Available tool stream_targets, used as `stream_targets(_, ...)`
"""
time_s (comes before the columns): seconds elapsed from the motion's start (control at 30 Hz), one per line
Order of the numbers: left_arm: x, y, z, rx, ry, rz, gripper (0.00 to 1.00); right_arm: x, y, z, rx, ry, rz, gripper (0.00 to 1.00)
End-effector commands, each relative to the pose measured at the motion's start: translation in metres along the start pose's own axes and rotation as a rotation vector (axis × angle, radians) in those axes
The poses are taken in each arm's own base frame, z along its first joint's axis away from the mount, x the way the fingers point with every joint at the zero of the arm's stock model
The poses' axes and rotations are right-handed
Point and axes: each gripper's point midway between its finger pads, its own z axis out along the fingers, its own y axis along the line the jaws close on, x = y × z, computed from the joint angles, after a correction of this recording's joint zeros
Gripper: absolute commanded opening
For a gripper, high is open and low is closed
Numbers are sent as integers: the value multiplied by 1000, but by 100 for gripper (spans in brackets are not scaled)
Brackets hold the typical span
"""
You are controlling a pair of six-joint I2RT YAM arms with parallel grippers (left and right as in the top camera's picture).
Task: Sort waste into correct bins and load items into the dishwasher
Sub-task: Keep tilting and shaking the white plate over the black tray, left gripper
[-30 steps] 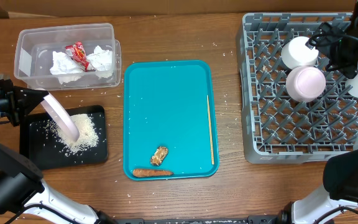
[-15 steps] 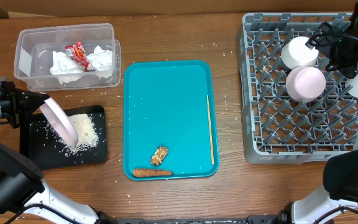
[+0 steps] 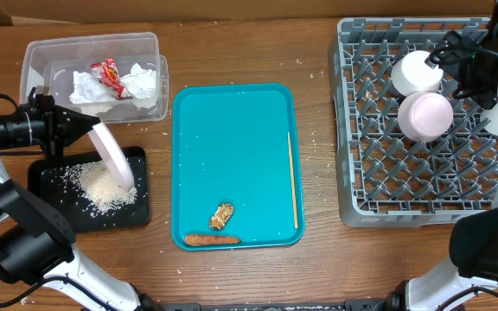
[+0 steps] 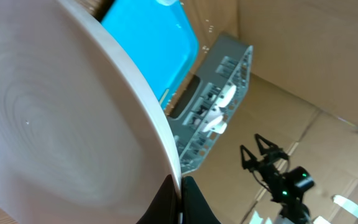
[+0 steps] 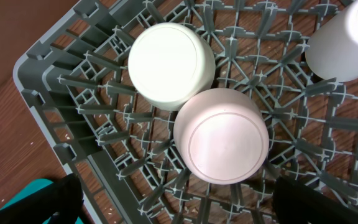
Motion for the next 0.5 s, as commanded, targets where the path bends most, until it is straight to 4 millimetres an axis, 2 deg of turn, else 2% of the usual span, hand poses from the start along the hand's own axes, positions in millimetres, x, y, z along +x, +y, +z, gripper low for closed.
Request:
stream_targets(0.0,12,-17,-7,34,-20,32,4,-5,3,-12,-17,-31,4,100)
stream_targets(0.13,17,10,-8,-177,-42,2,4,-5,3,-12,-17,-31,4,100)
stream_targets(0.2,22,15,-10,-252,-58,10,4,-5,3,-12,-17,-31,4,100)
stream_targets(0.37,43,-3,-12,-308,-99,121,4,-5,3,-12,-17,-31,4,100)
stream_targets(0.47,49,-12,-5,-392,-144,204,4,-5,3,-12,-17,-31,4,100)
